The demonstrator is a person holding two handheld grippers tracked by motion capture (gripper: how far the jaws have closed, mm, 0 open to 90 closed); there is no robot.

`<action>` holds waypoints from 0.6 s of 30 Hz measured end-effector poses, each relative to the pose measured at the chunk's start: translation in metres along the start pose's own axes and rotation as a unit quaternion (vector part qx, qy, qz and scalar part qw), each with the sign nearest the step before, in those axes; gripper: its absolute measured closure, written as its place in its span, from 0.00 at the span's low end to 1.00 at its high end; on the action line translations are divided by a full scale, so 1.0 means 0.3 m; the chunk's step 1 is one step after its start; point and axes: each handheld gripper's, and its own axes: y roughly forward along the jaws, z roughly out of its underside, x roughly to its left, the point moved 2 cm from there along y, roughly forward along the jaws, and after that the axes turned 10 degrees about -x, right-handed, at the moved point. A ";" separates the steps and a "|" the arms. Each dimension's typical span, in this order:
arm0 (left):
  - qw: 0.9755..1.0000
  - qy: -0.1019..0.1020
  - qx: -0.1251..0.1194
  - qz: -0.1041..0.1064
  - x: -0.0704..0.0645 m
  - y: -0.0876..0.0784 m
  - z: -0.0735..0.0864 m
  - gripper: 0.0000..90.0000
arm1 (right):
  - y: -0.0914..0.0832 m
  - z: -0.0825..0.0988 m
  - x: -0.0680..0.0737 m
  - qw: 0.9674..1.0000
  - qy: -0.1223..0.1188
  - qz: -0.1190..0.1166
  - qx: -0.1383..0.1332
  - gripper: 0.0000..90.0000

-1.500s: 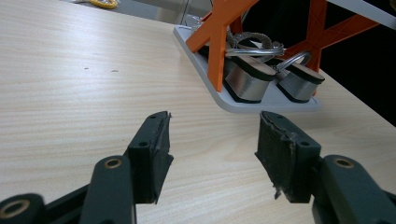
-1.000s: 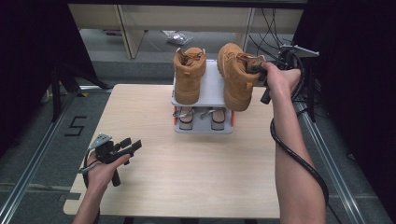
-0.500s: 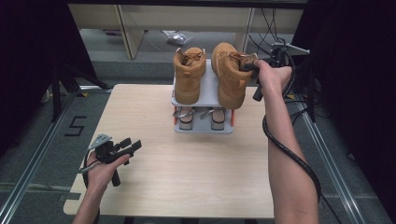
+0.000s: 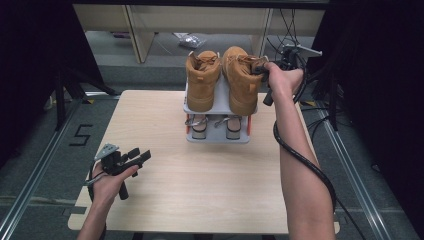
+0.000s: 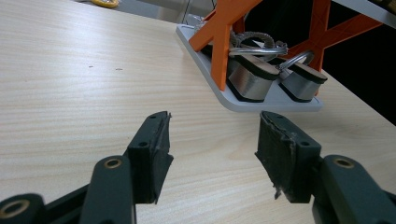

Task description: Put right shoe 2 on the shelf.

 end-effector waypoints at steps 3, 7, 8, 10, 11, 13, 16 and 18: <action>1.000 0.001 0.001 -0.001 0.002 -0.001 0.000 0.48 | 0.008 0.001 0.010 0.999 -0.032 0.001 -0.010 0.87; 1.000 0.000 0.003 -0.002 0.002 -0.001 0.002 0.48 | 0.007 -0.003 0.019 0.998 -0.062 0.006 -0.022 0.83; 1.000 0.000 0.003 -0.001 0.000 0.001 0.003 0.48 | 0.008 -0.004 0.022 0.997 -0.066 0.006 -0.031 0.80; 1.000 0.000 0.004 0.000 -0.003 0.002 0.005 0.48 | -0.002 -0.011 0.020 0.994 -0.100 0.004 -0.045 0.73; 1.000 0.001 0.004 0.000 -0.004 0.003 0.006 0.48 | -0.011 -0.014 0.017 0.992 -0.115 0.009 -0.053 0.69; 1.000 0.001 0.004 0.001 -0.005 0.003 0.007 0.48 | -0.024 -0.013 0.023 0.990 -0.125 0.007 -0.058 0.69; 1.000 -0.001 0.005 0.002 -0.005 0.006 0.009 0.48 | -0.039 -0.006 0.030 0.989 -0.141 0.014 -0.048 0.74; 1.000 -0.002 0.006 0.002 -0.008 0.007 0.011 0.48 | -0.037 -0.004 0.029 0.989 -0.142 0.020 -0.043 0.79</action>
